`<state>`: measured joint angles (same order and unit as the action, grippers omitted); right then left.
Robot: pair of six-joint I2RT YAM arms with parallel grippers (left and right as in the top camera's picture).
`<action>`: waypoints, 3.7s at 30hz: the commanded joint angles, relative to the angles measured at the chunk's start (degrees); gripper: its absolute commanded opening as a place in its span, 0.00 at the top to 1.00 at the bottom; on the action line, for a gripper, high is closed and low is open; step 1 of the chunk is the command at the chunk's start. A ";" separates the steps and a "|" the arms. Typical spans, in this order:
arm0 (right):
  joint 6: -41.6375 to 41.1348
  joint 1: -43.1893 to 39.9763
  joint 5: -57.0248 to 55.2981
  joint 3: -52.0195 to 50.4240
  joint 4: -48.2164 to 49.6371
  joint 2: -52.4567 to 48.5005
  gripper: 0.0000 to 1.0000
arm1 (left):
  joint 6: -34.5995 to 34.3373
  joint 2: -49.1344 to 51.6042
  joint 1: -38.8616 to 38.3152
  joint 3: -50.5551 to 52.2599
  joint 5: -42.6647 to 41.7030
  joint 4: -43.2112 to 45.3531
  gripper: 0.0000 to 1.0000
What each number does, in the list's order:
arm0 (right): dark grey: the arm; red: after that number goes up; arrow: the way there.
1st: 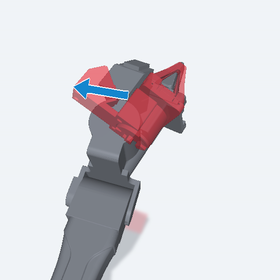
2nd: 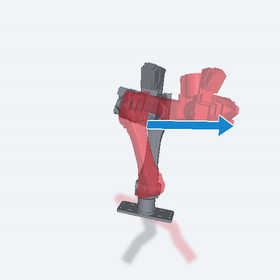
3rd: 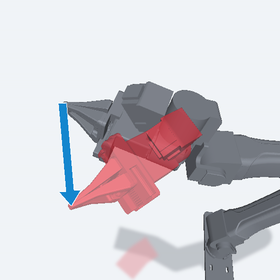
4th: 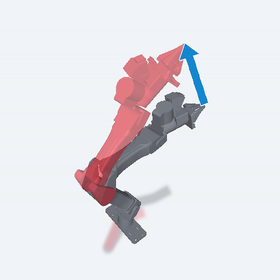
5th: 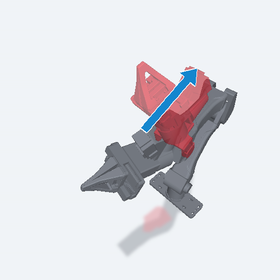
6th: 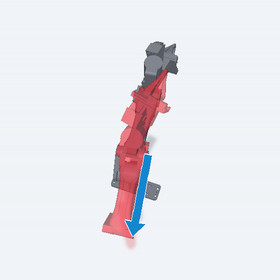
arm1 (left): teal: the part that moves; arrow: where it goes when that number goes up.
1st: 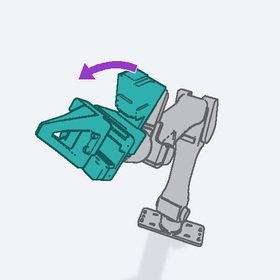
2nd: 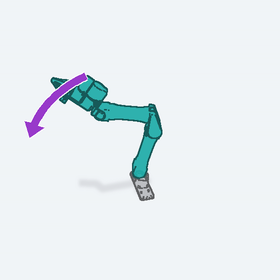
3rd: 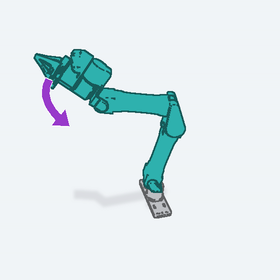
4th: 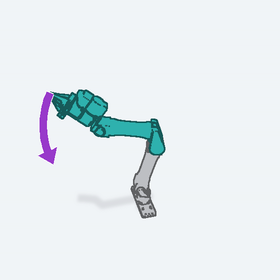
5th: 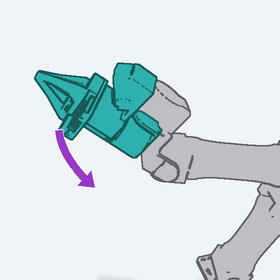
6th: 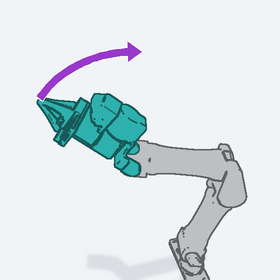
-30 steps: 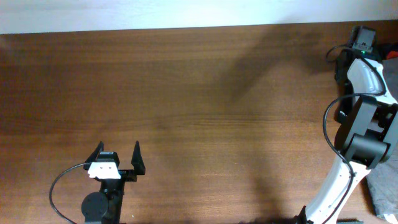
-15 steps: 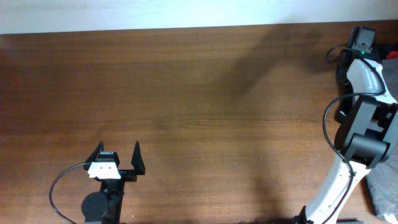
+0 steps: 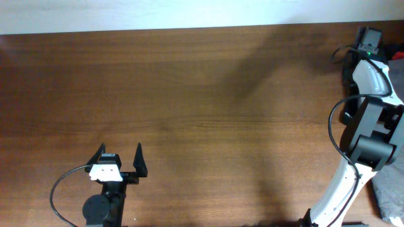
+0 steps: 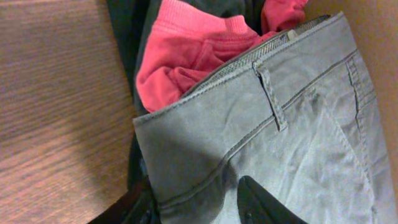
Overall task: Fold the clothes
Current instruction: 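Grasp the waistband of the grey trousers with the right gripper, then drag the grey trousers leftward onto the table center with the right gripper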
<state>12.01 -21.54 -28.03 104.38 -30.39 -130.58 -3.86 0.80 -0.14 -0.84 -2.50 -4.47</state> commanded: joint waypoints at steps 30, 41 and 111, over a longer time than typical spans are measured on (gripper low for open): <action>-8.00 0.72 6.36 0.74 -4.00 8.68 0.96 | 1.11 -0.50 0.31 0.35 0.39 -0.09 0.01; -8.02 7.39 13.05 0.74 -10.49 13.77 0.96 | 1.11 -0.50 0.31 0.35 0.39 -0.09 0.01; -26.03 59.98 37.55 2.08 -6.08 10.88 0.44 | 1.11 -0.50 0.33 0.35 0.37 -0.09 0.01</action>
<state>-13.72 41.63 13.47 104.47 -34.68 -123.87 -3.86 0.80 -0.14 -0.84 -2.50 -4.47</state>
